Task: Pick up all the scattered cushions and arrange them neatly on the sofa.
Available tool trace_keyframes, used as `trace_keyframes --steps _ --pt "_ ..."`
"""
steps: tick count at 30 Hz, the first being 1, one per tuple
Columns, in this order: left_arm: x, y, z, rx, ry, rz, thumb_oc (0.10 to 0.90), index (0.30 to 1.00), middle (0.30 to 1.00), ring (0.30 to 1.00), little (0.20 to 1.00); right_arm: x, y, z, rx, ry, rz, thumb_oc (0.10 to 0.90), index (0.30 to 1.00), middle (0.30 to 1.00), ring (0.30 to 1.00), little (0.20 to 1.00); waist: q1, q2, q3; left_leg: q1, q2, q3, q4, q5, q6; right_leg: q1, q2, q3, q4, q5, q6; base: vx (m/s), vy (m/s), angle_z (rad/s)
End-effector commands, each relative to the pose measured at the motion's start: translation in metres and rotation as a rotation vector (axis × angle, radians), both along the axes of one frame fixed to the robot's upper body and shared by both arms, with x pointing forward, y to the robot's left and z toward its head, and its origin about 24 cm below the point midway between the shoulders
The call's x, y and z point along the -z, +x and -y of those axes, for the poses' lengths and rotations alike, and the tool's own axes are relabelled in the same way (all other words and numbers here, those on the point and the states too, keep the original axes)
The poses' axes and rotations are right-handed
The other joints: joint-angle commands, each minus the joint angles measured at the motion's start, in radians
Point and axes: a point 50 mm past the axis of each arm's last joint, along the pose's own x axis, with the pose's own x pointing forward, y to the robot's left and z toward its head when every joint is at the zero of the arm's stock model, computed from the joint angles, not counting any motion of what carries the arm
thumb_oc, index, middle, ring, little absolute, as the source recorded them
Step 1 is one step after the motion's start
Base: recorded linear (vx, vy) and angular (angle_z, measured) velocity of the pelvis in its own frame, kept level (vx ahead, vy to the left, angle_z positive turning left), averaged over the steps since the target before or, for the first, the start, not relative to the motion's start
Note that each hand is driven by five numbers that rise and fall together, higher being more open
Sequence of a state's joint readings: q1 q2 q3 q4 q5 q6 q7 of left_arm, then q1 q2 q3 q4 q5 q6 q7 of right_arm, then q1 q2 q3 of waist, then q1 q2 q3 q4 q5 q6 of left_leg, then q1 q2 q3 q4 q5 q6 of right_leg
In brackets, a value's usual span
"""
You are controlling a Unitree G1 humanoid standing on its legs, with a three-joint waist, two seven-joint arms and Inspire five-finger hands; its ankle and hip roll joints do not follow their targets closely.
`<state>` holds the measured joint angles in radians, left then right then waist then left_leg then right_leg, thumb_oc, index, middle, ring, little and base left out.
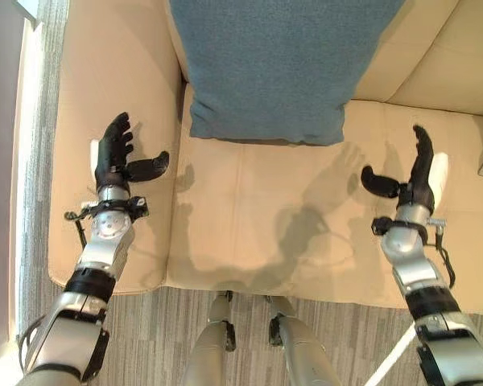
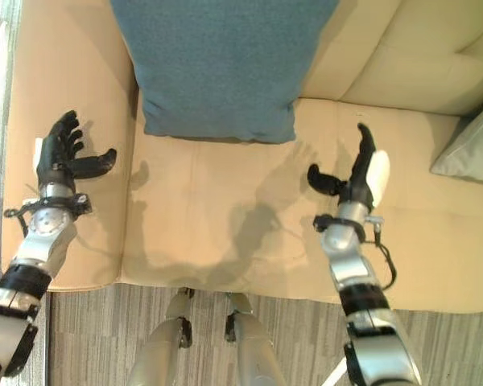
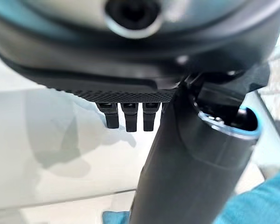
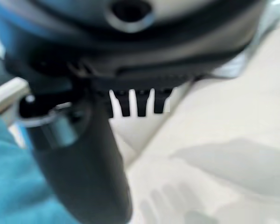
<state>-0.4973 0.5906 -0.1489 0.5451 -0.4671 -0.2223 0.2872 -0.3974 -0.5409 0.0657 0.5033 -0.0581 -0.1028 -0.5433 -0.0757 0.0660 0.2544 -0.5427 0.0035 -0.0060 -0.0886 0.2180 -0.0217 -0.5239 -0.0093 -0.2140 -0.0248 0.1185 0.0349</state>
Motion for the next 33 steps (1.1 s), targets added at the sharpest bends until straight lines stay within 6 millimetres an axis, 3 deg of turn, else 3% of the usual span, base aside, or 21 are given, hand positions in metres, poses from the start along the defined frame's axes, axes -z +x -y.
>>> trace_keyframes --steps 1,2,3,6,8,10,12,13,15,18,23,25,27,33 --pt "0.023 -0.024 0.003 0.033 0.024 0.006 0.8 0.9 0.9 0.9 0.9 0.01 -0.022 0.002 -0.069 -0.01 0.009 0.8 0.9 0.9 0.9 0.9 -0.008 -0.046 -0.154 0.114 0.035 0.068 0.001 -0.164 -0.069 0.063 -0.066 0.009 -0.063 -0.078 0.112 0.09 -0.031 0.07" --pt "0.037 -0.032 0.005 0.039 -0.004 -0.032 0.8 0.9 0.9 0.9 0.9 0.02 -0.029 0.004 -0.066 -0.008 -0.028 0.8 0.9 0.9 0.9 0.9 -0.008 -0.047 -0.156 0.135 0.038 0.069 0.001 -0.167 -0.069 0.088 -0.067 0.006 -0.063 -0.084 0.111 0.12 -0.043 0.03" --pt "0.062 -0.045 0.008 0.044 -0.031 -0.108 0.8 0.9 0.9 0.9 0.9 0.042 -0.046 0.01 -0.051 0.018 -0.111 0.8 0.9 0.9 0.9 0.9 -0.01 -0.05 -0.16 0.183 0.044 0.074 0.001 -0.174 -0.069 0.138 -0.065 0.003 -0.063 -0.099 0.107 0.11 -0.041 -0.01" --pt "0.091 -0.071 0.01 0.06 -0.005 -0.221 0.8 0.9 0.9 0.9 0.9 0.073 -0.073 0.014 -0.034 0.063 -0.224 0.8 0.9 0.9 0.9 0.9 -0.016 -0.051 -0.167 0.257 0.053 0.083 0.001 -0.184 -0.067 0.212 -0.06 0.0 -0.063 -0.123 0.103 0.1 -0.037 0.05" --pt "0.128 -0.105 0.014 0.064 -0.07 -0.361 0.8 0.9 0.9 0.9 0.9 0.106 -0.102 0.012 -0.025 0.123 -0.36 0.8 0.9 0.9 0.9 0.9 -0.013 -0.052 -0.172 0.35 0.065 0.094 0.001 -0.196 -0.063 0.304 -0.053 -0.007 -0.063 -0.147 0.096 0.08 -0.063 0.06" --pt "0.141 -0.118 0.017 0.075 -0.083 -0.424 0.8 0.9 0.9 0.9 0.9 0.115 -0.108 0.008 -0.04 0.133 -0.404 0.8 0.9 0.9 0.9 0.9 -0.013 -0.053 -0.176 0.381 0.067 0.099 0.001 -0.197 -0.059 0.337 -0.049 -0.005 -0.063 -0.154 0.093 0.04 -0.062 0.1" --pt "0.17 -0.15 0.023 0.09 -0.125 -0.561 0.8 0.9 0.9 0.9 0.9 0.136 -0.122 0.003 -0.068 0.11 -0.526 0.8 0.9 0.9 0.9 0.9 -0.004 -0.057 -0.175 0.453 0.076 0.106 0.001 -0.21 -0.057 0.413 -0.037 0.0 -0.063 -0.177 0.087 0.02 -0.112 0.08" --pt "0.186 -0.166 0.025 0.089 -0.126 -0.654 0.8 0.9 0.9 0.9 0.9 0.146 -0.126 0.001 -0.077 0.106 -0.579 0.8 0.9 0.9 0.9 0.9 0.006 -0.069 -0.154 0.461 0.082 0.099 0.056 -0.22 -0.057 0.452 -0.036 0.003 -0.063 -0.194 0.077 -0.04 -0.101 -0.02" --pt "0.19 -0.168 0.024 0.096 -0.105 -0.682 0.8 0.9 0.9 0.9 0.9 0.15 -0.127 0.001 -0.075 0.105 -0.6 0.8 0.9 0.9 0.9 0.9 0.009 -0.076 -0.14 0.445 0.083 0.091 0.111 -0.233 -0.06 0.463 -0.039 0.0 -0.063 -0.195 0.075 -0.1 -0.056 0.0" --pt "0.202 -0.177 0.026 0.098 -0.107 -0.745 0.8 0.9 0.9 0.9 0.9 0.155 -0.124 0.0 -0.091 0.082 -0.645 0.8 0.9 0.9 0.9 0.9 0.022 -0.102 -0.11 0.425 0.053 0.047 0.238 -0.313 -0.055 0.468 -0.058 0.013 -0.063 -0.177 0.067 -0.15 0.005 0.09" --pt "0.206 -0.178 0.03 0.077 -0.138 -0.75 0.8 0.9 0.9 0.9 0.9 0.154 -0.118 0.0 -0.103 0.082 -0.651 0.8 0.9 0.9 0.9 0.9 0.017 -0.106 -0.109 0.484 0.044 -0.043 0.313 -0.357 -0.055 0.449 -0.065 0.033 -0.063 -0.147 0.069 -0.12 0.103 -0.11" --pt "0.206 -0.175 0.036 0.077 -0.149 -0.735 0.8 0.9 0.9 0.9 0.9 0.155 -0.117 0.002 -0.096 0.083 -0.664 0.8 0.9 0.9 0.9 0.9 -0.001 -0.092 -0.124 0.55 0.046 -0.086 0.251 -0.386 -0.054 0.429 -0.064 0.042 -0.063 -0.128 0.079 -0.11 0.252 -0.11" --pt "0.204 -0.166 0.039 0.098 -0.123 -0.725 0.8 0.9 0.9 0.9 0.9 0.156 -0.115 0.005 -0.083 0.08 -0.678 0.8 0.9 0.9 0.9 0.9 -0.013 -0.094 -0.127 0.581 0.028 -0.065 0.181 -0.415 -0.035 0.393 -0.087 0.053 -0.063 -0.079 0.101 -0.17 0.339 -0.08" --pt "0.192 -0.146 0.04 0.131 -0.057 -0.67 0.8 0.9 0.9 0.9 0.9 0.166 -0.11 -0.008 -0.098 0.09 -0.724 0.8 0.9 0.9 0.9 0.9 0.004 -0.122 -0.101 0.565 -0.03 -0.056 0.12 -0.396 0.015 0.307 -0.125 0.075 -0.055 -0.02 0.156 -0.21 0.201 -0.32"
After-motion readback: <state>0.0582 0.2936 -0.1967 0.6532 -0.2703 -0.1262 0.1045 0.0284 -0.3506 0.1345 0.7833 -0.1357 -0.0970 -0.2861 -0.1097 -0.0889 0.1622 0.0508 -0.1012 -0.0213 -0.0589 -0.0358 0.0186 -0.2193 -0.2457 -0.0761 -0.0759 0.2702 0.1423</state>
